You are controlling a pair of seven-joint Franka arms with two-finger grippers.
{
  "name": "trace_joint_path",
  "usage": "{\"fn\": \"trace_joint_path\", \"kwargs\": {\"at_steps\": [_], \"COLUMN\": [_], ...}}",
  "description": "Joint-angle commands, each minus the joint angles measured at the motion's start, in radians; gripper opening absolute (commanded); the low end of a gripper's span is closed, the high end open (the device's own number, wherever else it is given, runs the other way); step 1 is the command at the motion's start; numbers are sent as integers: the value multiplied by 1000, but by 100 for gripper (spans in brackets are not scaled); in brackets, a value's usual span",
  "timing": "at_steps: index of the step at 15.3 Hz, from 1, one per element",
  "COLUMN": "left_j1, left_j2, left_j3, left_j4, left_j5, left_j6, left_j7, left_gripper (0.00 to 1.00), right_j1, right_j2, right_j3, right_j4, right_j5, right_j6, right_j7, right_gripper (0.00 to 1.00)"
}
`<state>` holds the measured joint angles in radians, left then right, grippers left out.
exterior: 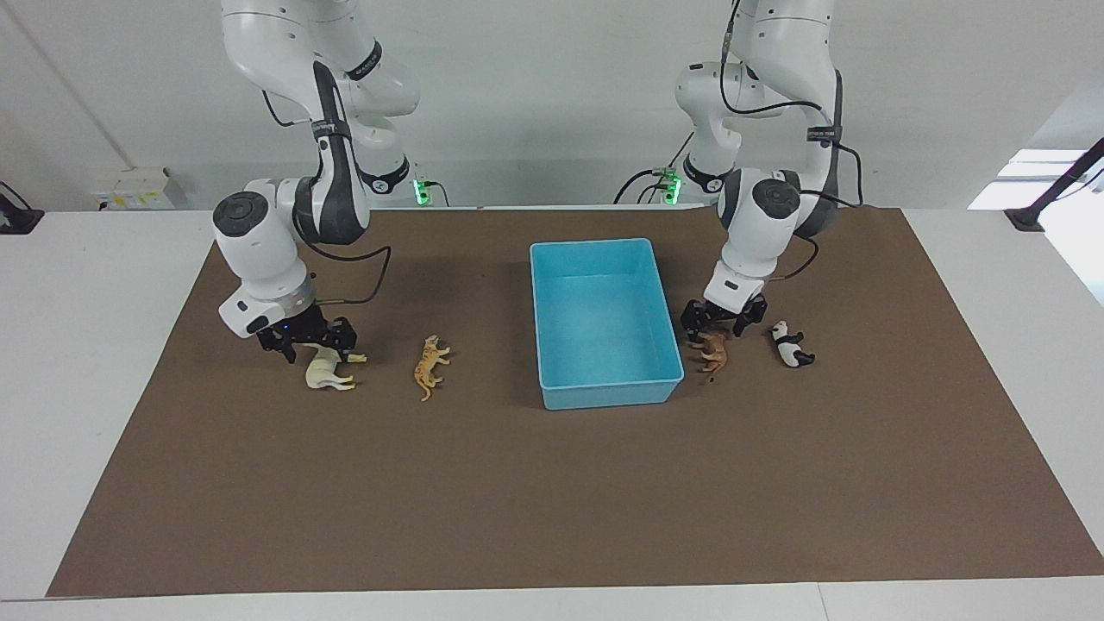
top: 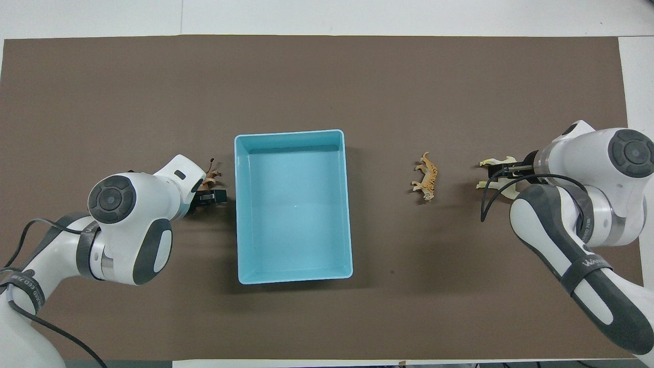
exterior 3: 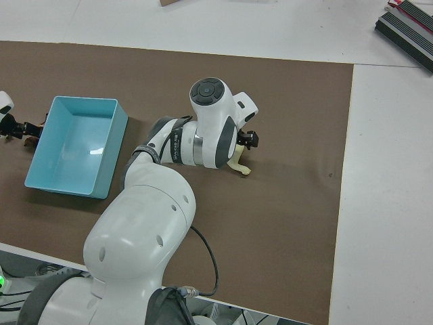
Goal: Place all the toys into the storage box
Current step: 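Grasp the brown horse with the left gripper while the right gripper grasps the cream horse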
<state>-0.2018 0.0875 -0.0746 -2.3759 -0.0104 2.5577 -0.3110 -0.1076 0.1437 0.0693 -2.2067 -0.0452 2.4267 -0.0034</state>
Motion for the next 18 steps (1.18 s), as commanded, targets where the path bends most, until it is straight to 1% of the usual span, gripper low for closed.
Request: {"fn": "trace_joint_path", "kwargs": {"at_steps": [1, 3, 5, 6, 8, 9, 10, 11, 12, 13, 14, 15, 16, 17, 18], "left_j1": [-11, -19, -24, -24, -24, -24, -24, -21, -16, -11, -8, 8, 28, 41, 44], "left_j2": [17, 21, 21, 21, 21, 21, 21, 23, 32, 34, 32, 29, 31, 38, 47], "left_j3": [9, 9, 10, 9, 10, 10, 10, 10, 10, 10, 12, 12, 10, 9, 9], "left_j4": [-11, -11, -11, -11, -9, -8, -2, 3, 18, 38, 82, 152, 235, 342, 436], "left_j5": [-11, -11, -11, -11, -11, -11, -11, -11, -11, -11, -11, -11, -11, -16, -20], "left_j6": [44, 45, 44, 44, 42, 36, 32, 32, 29, 9, -46, -135, -228, -343, -441], "left_j7": [4, 0, 0, -2, -3, -2, -3, 1, 3, 3, 4, 6, 6, 6, 4], "left_gripper": [100, 100, 100, 88, 57, 44, 32, 23, 18, 17, 16, 16, 16, 16, 16], "right_j1": [-4, -9, -14, -12, -17, -17, -18, -20, -30, -33, -33, -33, -33, -33, -35], "right_j2": [4, 22, 24, 25, 33, 34, 42, 56, 57, 59, 59, 59, 59, 59, 59], "right_j3": [3, 3, 3, 3, 3, 3, 3, 3, 3, 3, 3, 3, 3, 3, 3], "right_j4": [-14, -16, -24, -30, -48, -50, -50, -50, -51, -50, -50, -50, -50, -50, -50], "right_j5": [-1, -2, -2, -1, -2, -1, -2, -2, -2, -2, -2, -2, -2, -2, -2], "right_j6": [34, 37, 40, 52, 92, 100, 104, 115, 126, 126, 126, 127, 126, 126, 123], "right_j7": [-20, -26, -44, -47, -81, -86, -87, -92, -98, -102, -102, -102, -101, -95, -95], "right_gripper": [100, 100, 100, 100, 100, 99, 96, 95, 89, 77, 65, 41, 12, 0, 0]}}
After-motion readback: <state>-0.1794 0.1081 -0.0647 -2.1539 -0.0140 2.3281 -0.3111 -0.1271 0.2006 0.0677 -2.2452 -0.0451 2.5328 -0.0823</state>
